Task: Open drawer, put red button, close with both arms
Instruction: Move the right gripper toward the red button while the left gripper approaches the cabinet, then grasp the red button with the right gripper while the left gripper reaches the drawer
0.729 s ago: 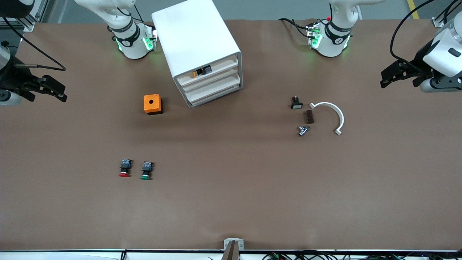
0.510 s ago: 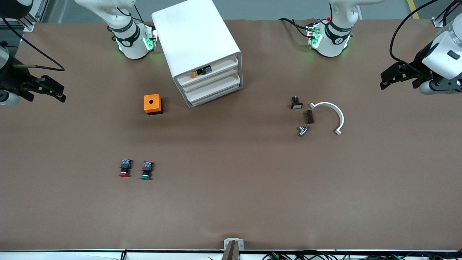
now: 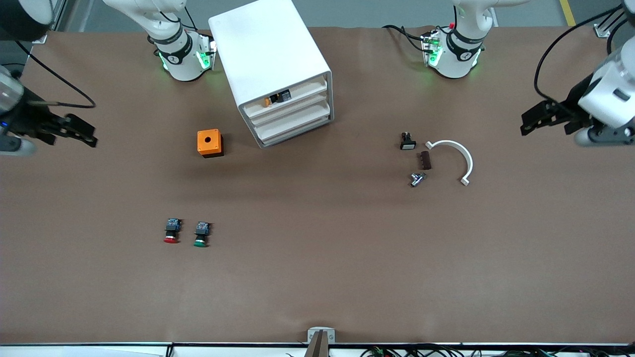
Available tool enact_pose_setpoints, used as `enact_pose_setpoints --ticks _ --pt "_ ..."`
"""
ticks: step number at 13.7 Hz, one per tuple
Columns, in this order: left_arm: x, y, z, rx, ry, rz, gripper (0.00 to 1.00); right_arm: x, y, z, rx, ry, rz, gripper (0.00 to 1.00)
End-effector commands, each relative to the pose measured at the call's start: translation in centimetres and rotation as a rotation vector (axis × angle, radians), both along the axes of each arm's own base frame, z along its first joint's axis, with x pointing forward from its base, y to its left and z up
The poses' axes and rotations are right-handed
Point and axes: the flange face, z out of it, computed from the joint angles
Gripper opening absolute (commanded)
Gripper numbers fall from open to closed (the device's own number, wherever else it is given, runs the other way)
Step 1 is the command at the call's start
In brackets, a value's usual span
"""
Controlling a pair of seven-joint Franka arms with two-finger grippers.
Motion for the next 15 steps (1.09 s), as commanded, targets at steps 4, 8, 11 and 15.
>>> enact_pose_setpoints --ticks 4,8,11,15 --pt "5.5 -2.9 -7.8 -0.014 0.02 -0.047 1.0 6.4 1.6 -12.2 0.114 0.069 -0.037 1.0" --pt "7.9 -6.6 -14.3 -0.045 0.045 -0.011 1.0 9.9 1.2 -22.1 0.112 0.048 -0.055 1.0" --pt "8.5 -11.0 -19.2 -0.034 0.076 0.12 1.0 10.9 0.5 -28.3 0.113 0.053 -0.069 1.0" --pt "7.6 -17.4 -24.3 -0.008 0.131 0.286 1.0 11.0 0.1 -33.8 0.113 0.082 -0.08 1.0"
